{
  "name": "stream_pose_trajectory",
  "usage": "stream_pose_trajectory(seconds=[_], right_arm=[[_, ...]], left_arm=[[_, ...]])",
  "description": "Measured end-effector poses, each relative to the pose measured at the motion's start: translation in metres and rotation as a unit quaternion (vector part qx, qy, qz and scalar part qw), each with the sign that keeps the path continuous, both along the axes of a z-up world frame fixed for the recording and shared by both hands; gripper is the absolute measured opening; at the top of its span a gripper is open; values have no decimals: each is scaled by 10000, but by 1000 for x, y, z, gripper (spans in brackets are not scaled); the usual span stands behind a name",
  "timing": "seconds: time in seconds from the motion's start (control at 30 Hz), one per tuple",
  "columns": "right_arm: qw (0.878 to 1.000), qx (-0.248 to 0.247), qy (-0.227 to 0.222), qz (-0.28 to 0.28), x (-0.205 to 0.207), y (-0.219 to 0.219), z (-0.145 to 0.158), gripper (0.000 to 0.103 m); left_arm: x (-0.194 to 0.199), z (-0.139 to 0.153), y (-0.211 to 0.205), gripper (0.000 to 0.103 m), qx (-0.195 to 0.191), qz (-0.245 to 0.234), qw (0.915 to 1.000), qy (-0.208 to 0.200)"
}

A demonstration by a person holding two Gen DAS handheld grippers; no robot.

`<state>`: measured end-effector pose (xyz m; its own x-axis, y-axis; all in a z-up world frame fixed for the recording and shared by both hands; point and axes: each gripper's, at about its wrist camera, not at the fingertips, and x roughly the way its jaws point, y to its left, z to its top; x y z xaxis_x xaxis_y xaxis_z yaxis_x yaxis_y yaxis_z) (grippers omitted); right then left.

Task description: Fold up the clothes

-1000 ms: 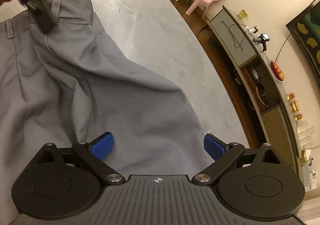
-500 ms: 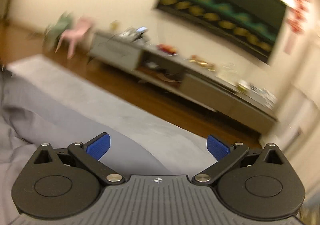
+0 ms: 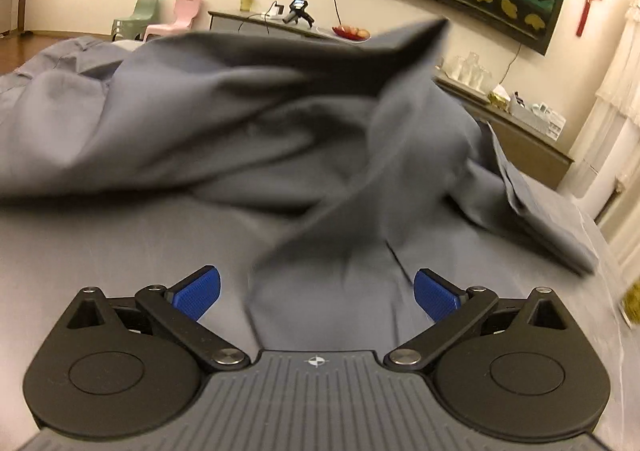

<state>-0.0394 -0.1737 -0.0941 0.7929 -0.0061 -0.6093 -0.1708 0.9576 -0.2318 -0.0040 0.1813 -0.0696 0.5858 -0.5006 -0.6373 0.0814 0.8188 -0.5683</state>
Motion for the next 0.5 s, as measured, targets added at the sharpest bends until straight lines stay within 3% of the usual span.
stream_pose_trajectory(seconds=[0.1, 0.17, 0.2, 0.3, 0.37, 0.5], right_arm=[[10000, -36, -56, -68, 23, 9, 1, 98], [9997, -87, 21, -208, 31, 6, -2, 69], [9996, -66, 100, -264, 36, 2, -3, 42], [9993, -47, 118, -343, 38, -13, 1, 23], [9992, -119, 4, -390, 31, -24, 9, 17], [9959, -530, -500, -536, 18, -52, 36, 10]], left_arm=[[-7, -27, -4, 94, -195, 255, 9987, 387], [-7, -36, -4, 94, -285, 384, 9973, 563], [-6, -39, -3, 94, -344, 447, 9966, 601], [-10, -39, 5, 94, -512, 638, 9946, 639], [-24, -34, 6, 95, -636, 743, 9941, 478], [-35, -37, -16, 96, -804, 315, 9952, 451]])
